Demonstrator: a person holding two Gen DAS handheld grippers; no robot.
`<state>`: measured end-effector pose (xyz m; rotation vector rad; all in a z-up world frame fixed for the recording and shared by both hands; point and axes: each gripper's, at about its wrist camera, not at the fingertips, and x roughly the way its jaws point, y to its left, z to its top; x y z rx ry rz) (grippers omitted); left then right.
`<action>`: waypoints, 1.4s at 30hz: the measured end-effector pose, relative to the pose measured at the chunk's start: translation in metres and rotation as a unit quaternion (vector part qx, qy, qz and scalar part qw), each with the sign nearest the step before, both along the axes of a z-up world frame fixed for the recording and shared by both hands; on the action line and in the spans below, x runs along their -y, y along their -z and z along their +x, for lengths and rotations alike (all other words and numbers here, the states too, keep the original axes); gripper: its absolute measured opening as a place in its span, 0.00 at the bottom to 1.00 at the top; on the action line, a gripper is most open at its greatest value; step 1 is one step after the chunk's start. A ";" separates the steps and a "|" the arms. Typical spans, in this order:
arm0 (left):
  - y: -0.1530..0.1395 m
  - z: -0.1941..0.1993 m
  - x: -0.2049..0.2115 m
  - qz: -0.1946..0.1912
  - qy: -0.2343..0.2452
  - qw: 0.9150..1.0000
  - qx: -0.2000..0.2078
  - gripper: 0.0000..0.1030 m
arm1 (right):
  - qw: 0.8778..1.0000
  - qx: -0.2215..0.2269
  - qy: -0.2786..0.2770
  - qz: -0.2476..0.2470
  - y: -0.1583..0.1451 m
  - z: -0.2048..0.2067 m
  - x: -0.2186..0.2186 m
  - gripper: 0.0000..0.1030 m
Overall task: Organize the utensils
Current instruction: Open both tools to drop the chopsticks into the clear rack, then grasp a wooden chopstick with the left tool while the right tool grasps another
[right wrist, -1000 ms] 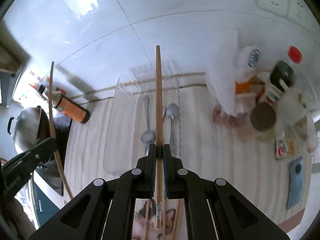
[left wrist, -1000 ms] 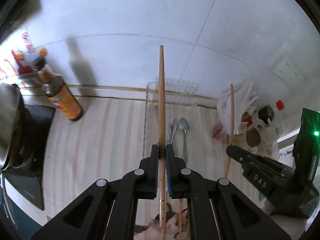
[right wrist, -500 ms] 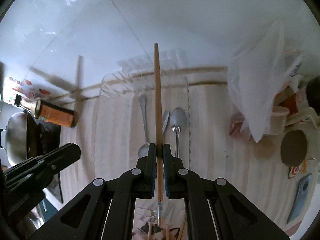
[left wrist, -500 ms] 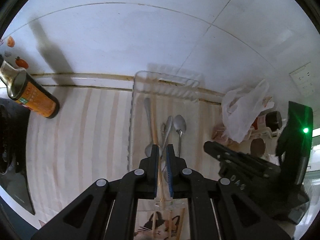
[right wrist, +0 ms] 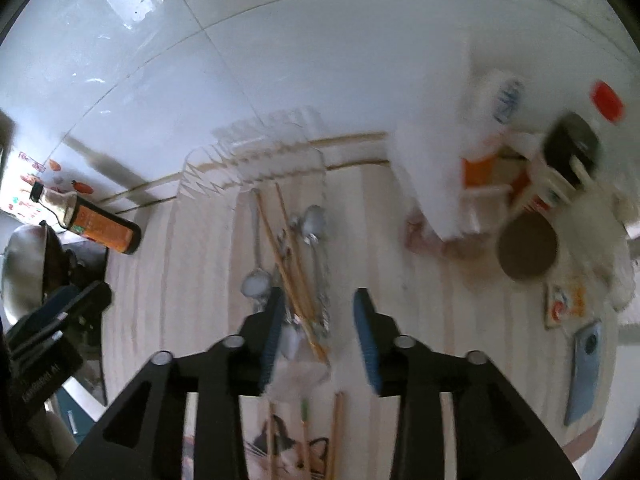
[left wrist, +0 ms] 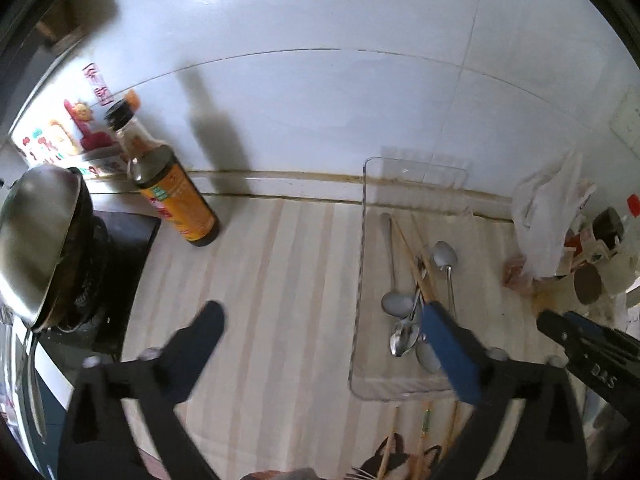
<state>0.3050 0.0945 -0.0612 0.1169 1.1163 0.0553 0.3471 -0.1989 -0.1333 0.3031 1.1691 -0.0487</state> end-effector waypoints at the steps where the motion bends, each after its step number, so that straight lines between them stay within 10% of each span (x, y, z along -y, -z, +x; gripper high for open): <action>1: 0.003 -0.004 0.000 0.003 0.000 1.000 -0.003 1.00 | 1.000 0.001 0.003 -0.003 0.002 -0.009 0.001 0.45; 13: 0.086 -0.080 -0.005 0.048 0.001 0.995 -0.087 1.00 | 0.999 -0.046 0.009 0.003 0.077 -0.094 -0.001 0.55; 23: 0.152 -0.121 0.016 0.051 0.029 0.982 -0.181 0.91 | 0.989 -0.140 -0.025 0.042 0.160 -0.133 -0.030 0.09; 29: 0.166 -0.128 0.032 0.044 0.049 0.977 -0.203 0.89 | 0.989 -0.146 -0.029 -0.006 0.163 -0.141 -0.024 0.00; 36: 0.176 -0.130 0.041 0.017 0.062 0.974 -0.216 0.41 | 0.988 -0.140 -0.005 0.058 0.162 -0.156 0.003 0.02; 38: 0.174 -0.132 0.044 0.006 0.066 0.974 -0.217 0.11 | 0.989 -0.133 -0.011 0.066 0.159 -0.156 -0.001 0.06; 42: 0.172 -0.135 0.038 0.011 0.051 0.975 -0.218 0.04 | 0.987 -0.137 -0.030 0.079 0.163 -0.151 -0.016 0.13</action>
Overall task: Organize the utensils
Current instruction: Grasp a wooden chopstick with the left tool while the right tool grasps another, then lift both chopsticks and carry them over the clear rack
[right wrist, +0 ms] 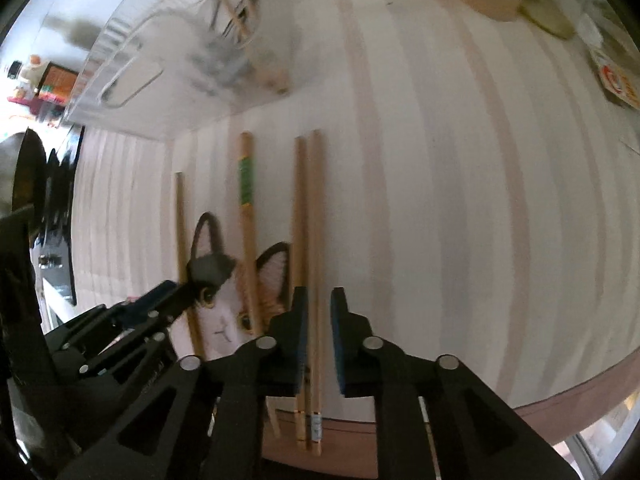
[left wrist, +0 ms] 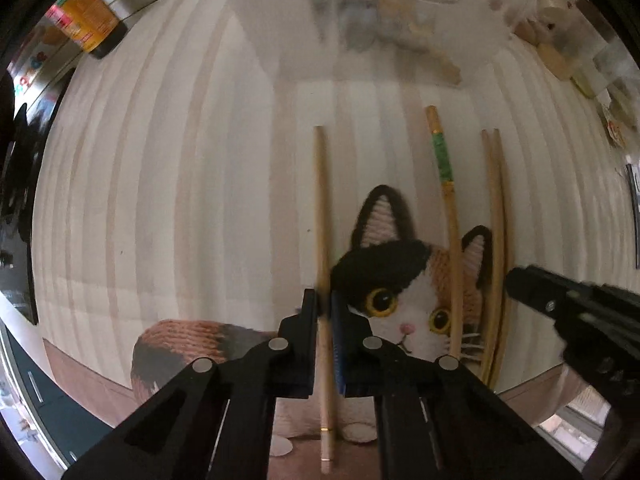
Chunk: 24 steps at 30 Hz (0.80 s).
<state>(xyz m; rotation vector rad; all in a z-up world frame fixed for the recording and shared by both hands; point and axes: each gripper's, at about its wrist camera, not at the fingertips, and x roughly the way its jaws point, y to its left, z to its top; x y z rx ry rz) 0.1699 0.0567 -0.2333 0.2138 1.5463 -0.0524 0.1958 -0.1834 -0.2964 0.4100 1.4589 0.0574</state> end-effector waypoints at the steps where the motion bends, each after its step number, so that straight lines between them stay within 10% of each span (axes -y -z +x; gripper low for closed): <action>1: 0.001 -0.002 -0.002 0.001 -0.004 1.000 0.000 0.04 | 1.000 -0.006 -0.004 -0.006 0.003 0.001 -0.003 0.13; 24: -0.003 0.005 -0.029 -0.005 -0.020 1.000 -0.002 0.04 | 0.987 -0.040 -0.052 -0.144 -0.002 -0.037 0.022 0.08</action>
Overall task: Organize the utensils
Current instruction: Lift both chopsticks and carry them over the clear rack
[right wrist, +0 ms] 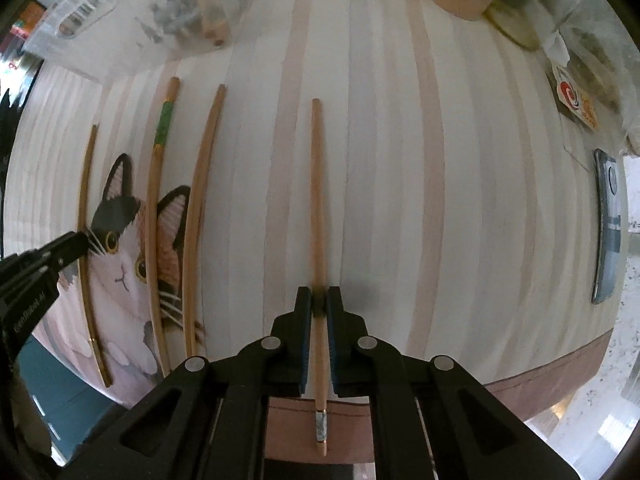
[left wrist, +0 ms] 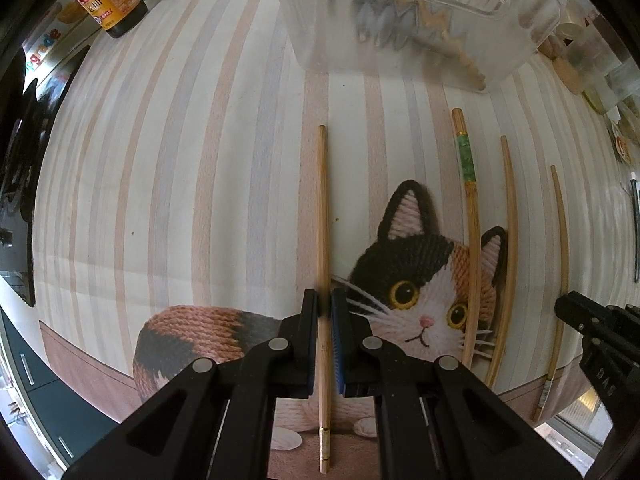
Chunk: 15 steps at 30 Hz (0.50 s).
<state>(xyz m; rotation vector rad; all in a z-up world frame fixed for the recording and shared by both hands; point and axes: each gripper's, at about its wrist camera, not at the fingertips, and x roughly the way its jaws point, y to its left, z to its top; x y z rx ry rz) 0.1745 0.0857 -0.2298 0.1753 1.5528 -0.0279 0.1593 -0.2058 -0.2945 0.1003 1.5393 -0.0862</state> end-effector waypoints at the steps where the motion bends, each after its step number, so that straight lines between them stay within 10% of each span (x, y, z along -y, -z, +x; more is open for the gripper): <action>1: 0.001 0.000 -0.001 0.000 0.000 1.000 0.000 0.04 | 1.000 0.001 -0.002 -0.003 0.001 -0.001 -0.004 0.08; 15: 0.001 0.000 0.002 -0.002 -0.005 1.000 -0.001 0.05 | 1.000 -0.001 0.014 0.002 -0.003 0.005 -0.006 0.08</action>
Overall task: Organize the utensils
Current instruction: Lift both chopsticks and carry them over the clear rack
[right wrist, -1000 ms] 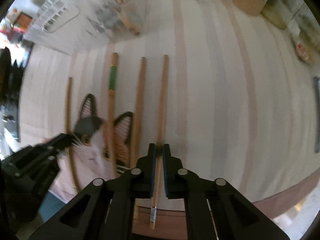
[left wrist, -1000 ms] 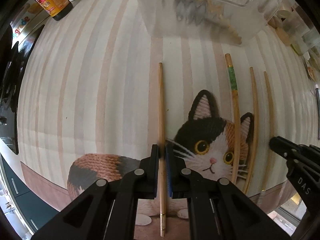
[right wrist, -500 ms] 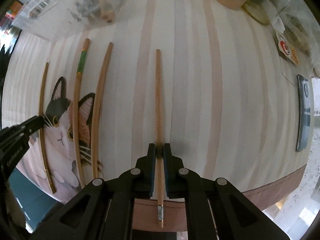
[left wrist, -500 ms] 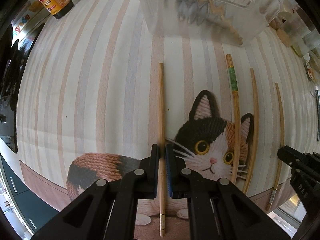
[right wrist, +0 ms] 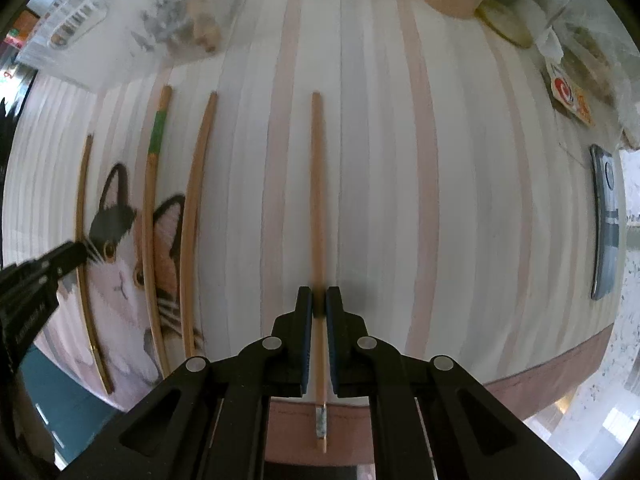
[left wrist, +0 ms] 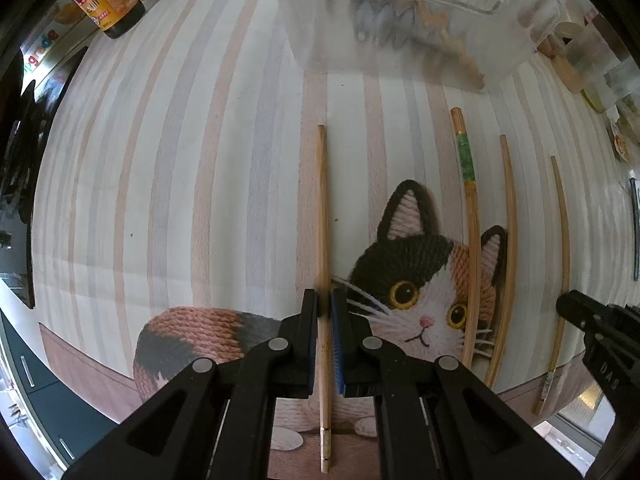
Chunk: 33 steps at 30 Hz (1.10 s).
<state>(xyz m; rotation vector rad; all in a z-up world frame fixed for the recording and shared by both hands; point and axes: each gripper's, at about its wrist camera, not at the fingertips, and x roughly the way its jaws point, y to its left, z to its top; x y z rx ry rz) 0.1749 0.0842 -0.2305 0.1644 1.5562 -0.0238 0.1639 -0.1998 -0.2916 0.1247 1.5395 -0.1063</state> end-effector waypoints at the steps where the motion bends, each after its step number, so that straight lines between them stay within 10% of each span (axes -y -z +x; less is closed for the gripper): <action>1: 0.000 0.000 0.000 -0.001 0.000 1.000 -0.001 0.05 | 1.000 0.001 -0.002 0.000 0.001 0.006 0.006 0.08; 11: 0.002 0.001 0.002 0.001 0.008 1.000 0.000 0.04 | 1.000 0.013 -0.007 0.002 0.003 -0.011 -0.006 0.26; 18: -0.012 -0.003 -0.004 0.021 0.005 0.999 0.034 0.04 | 1.000 0.027 0.012 -0.009 0.004 -0.016 -0.019 0.07; 33: -0.147 0.030 -0.043 0.024 -0.038 0.982 0.183 0.04 | 0.990 0.139 0.020 0.020 -0.095 -0.007 0.007 0.06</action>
